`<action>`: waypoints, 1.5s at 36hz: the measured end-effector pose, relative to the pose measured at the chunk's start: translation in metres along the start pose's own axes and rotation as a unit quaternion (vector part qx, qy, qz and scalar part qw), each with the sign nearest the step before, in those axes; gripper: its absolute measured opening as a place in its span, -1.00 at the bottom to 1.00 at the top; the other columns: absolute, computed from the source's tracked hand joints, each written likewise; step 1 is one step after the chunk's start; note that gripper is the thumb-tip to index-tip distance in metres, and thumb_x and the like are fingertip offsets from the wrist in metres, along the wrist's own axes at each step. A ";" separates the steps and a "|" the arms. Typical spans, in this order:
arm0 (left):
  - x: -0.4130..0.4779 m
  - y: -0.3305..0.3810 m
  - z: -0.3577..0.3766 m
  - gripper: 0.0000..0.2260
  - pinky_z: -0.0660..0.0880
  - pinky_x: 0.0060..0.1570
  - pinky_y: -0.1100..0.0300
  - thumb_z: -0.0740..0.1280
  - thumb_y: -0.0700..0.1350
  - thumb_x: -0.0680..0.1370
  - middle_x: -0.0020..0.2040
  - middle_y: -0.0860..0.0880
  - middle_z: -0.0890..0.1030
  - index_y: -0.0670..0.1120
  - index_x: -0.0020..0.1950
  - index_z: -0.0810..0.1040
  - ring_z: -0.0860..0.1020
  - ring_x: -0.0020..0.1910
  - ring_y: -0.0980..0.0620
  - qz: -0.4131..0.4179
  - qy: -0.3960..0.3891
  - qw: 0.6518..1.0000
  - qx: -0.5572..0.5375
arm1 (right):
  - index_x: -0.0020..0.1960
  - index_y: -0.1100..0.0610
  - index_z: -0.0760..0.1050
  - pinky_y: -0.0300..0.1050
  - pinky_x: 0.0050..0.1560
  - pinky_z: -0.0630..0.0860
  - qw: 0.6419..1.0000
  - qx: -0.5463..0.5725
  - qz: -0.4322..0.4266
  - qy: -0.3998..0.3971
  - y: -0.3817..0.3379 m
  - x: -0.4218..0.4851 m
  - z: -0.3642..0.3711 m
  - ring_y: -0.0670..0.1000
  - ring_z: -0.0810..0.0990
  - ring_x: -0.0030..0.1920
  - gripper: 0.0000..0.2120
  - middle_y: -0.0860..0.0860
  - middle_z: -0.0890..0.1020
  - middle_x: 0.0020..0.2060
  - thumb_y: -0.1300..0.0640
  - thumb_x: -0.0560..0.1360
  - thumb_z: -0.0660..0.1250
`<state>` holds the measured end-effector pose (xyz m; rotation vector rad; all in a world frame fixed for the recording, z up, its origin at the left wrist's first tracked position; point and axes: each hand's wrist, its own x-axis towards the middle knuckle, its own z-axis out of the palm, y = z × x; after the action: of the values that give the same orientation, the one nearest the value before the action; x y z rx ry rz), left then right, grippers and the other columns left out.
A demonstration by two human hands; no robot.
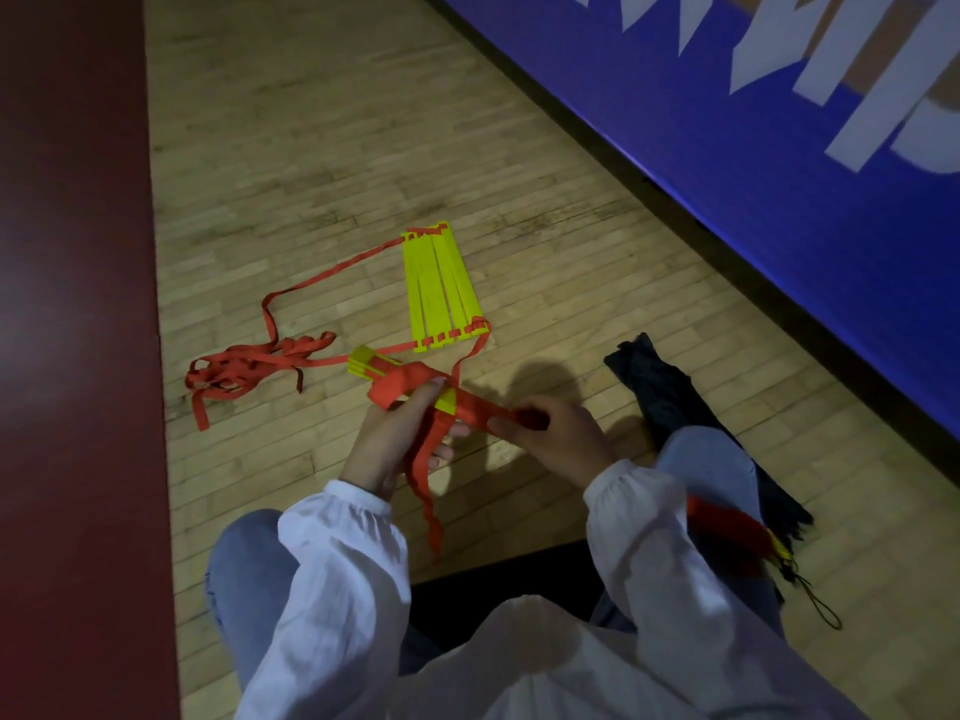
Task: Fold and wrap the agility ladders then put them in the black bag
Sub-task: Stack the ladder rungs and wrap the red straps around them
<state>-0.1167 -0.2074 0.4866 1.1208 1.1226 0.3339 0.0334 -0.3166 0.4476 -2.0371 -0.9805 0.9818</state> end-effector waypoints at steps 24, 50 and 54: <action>0.002 -0.008 -0.005 -0.75 0.41 -0.64 0.29 0.18 -0.08 0.63 -0.45 -0.11 0.61 -0.26 0.01 0.49 0.51 -0.61 0.01 0.009 -0.032 0.998 -0.045 | 0.10 0.03 0.59 -0.19 -0.07 0.45 0.999 0.020 0.013 -0.025 0.004 0.005 -0.004 -0.05 0.60 -0.02 -0.65 -0.05 0.63 -0.06 -0.17 0.45 0.40; 0.009 -0.010 -0.013 0.08 0.40 -0.56 0.31 -0.29 0.51 0.39 -0.17 -0.31 0.66 -0.41 -0.02 0.59 0.49 -0.58 -0.06 -0.117 -0.103 0.967 -0.199 | -0.22 0.03 0.48 -0.04 -0.09 0.50 0.994 -0.023 0.019 0.109 -0.004 0.006 -0.002 0.00 0.58 -0.14 -0.67 -0.07 0.59 -0.25 -0.10 0.28 0.57; 0.012 -0.013 -0.012 0.10 0.39 -0.56 0.34 -0.34 0.52 0.38 -0.19 -0.31 0.66 -0.37 -0.15 0.65 0.47 -0.58 -0.04 -0.113 -0.100 0.965 -0.215 | -0.27 0.00 0.44 -0.05 -0.10 0.48 0.994 -0.013 0.015 0.103 -0.003 0.006 -0.002 -0.02 0.57 -0.17 -0.67 -0.10 0.57 -0.29 -0.07 0.26 0.59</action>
<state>-0.1258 -0.1985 0.4690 0.6213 0.9295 0.2622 0.0364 -0.3103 0.4486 -2.1316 -0.8585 0.7597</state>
